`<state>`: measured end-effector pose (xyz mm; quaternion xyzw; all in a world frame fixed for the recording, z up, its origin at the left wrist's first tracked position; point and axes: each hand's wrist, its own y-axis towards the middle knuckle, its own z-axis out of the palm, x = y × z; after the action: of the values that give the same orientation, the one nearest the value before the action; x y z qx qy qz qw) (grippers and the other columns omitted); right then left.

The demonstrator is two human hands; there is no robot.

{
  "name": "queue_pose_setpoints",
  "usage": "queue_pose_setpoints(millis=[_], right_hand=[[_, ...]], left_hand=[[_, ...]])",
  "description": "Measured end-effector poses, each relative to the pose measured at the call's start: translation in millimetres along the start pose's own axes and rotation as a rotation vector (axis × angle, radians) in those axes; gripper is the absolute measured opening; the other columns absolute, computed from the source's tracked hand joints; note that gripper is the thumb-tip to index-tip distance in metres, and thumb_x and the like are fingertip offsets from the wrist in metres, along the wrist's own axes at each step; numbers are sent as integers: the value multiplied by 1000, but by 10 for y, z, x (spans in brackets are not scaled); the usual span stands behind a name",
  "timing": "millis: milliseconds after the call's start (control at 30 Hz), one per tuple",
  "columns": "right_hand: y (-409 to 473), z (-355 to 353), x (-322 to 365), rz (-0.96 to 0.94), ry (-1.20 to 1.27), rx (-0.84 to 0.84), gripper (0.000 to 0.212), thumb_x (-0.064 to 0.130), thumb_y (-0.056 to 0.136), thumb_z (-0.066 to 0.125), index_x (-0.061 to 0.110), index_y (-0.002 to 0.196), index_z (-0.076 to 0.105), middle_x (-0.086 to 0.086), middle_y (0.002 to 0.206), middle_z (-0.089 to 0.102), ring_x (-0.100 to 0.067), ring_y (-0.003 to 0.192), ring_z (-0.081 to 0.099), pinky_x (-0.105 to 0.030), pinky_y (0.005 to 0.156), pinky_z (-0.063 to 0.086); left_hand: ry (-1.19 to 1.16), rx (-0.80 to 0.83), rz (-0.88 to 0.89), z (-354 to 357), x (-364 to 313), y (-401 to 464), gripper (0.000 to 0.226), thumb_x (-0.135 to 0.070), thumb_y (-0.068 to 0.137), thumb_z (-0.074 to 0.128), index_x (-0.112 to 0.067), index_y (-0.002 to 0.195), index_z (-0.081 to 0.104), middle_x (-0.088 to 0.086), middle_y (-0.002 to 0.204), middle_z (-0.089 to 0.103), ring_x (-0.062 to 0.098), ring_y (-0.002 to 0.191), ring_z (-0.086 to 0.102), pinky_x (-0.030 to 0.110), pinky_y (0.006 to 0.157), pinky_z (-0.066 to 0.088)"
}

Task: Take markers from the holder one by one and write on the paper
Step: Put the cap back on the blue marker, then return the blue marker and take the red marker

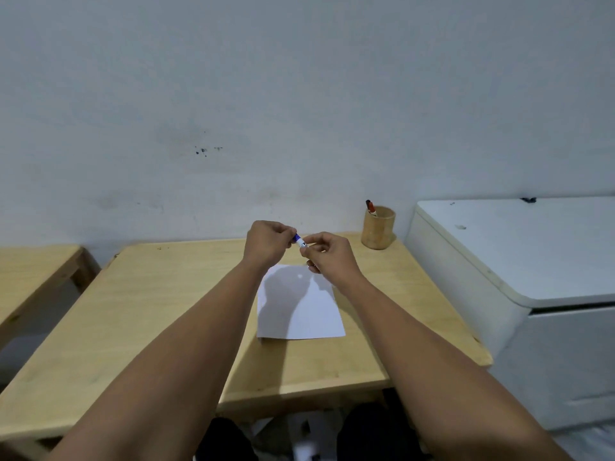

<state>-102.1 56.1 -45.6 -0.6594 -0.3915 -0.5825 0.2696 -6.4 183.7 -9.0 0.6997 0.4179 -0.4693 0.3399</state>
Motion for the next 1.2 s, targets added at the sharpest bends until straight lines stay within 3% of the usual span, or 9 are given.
queue_pose_setpoints(millis=[133,267,433,500,633,733,900,1033,1200], right_hand=[[211,-326,-29,-27,-80,-92,16,6,97,73,18,107,74,1,77,67,-17,69,65,-22,65,49],[704,-891,168,-106,-228,-296,16,10,100,70,14,115,74,-1,86,69,-8,69,60,-19,67,46],[1334,-1592,262,-149,-304,-531,17,15,99,69,18,116,71,7,89,72,-11,79,69,-20,76,54],[1528,-1729,212,-147,-330,-528,21,15,99,69,16,120,71,9,86,71,-12,79,68,-26,81,54],[1750,-1747,34,-133,-389,-455,20,15,98,71,15,118,71,10,92,71,-16,75,69,-14,71,52],[1817,-1674,-130,-106,-480,-390,24,19,94,76,17,118,75,7,100,73,-14,96,71,-32,94,58],[1727,-1586,-330,-106,-541,-380,25,31,95,67,32,121,67,12,100,78,-13,95,76,-53,100,56],[1614,-1565,-405,-222,-732,-440,27,57,91,67,30,92,70,11,94,70,-14,91,69,-48,99,47],[1592,-1561,-430,-149,-855,-373,28,50,97,69,27,107,81,4,112,70,-20,106,66,-46,98,41]], left_hand=[[-127,192,-18,354,-289,156,27,-24,100,60,-5,108,78,8,106,77,23,94,70,36,86,53],[-36,217,84,829,-555,518,54,-27,98,64,-10,148,54,-1,105,71,19,98,67,40,98,53],[159,290,118,1364,-556,951,77,-33,91,75,-14,157,40,10,142,61,26,126,61,39,107,49],[203,309,114,1574,-501,1059,87,-33,87,80,-15,160,35,11,150,54,26,132,56,38,106,48],[248,362,87,1965,-307,1230,104,-33,81,85,-15,163,24,8,161,42,26,145,44,39,112,43],[233,357,85,2148,-166,1286,97,-34,78,87,-17,157,35,4,149,55,25,137,53,40,107,48],[149,309,102,2265,15,1274,73,-48,66,83,-27,132,58,-6,119,72,18,104,71,48,90,59],[170,287,113,2267,21,1243,66,-50,65,74,-29,126,60,-11,113,73,14,99,72,46,87,60],[199,284,116,2274,7,1223,62,-46,76,78,-28,131,58,-9,115,72,18,102,72,44,88,60]])
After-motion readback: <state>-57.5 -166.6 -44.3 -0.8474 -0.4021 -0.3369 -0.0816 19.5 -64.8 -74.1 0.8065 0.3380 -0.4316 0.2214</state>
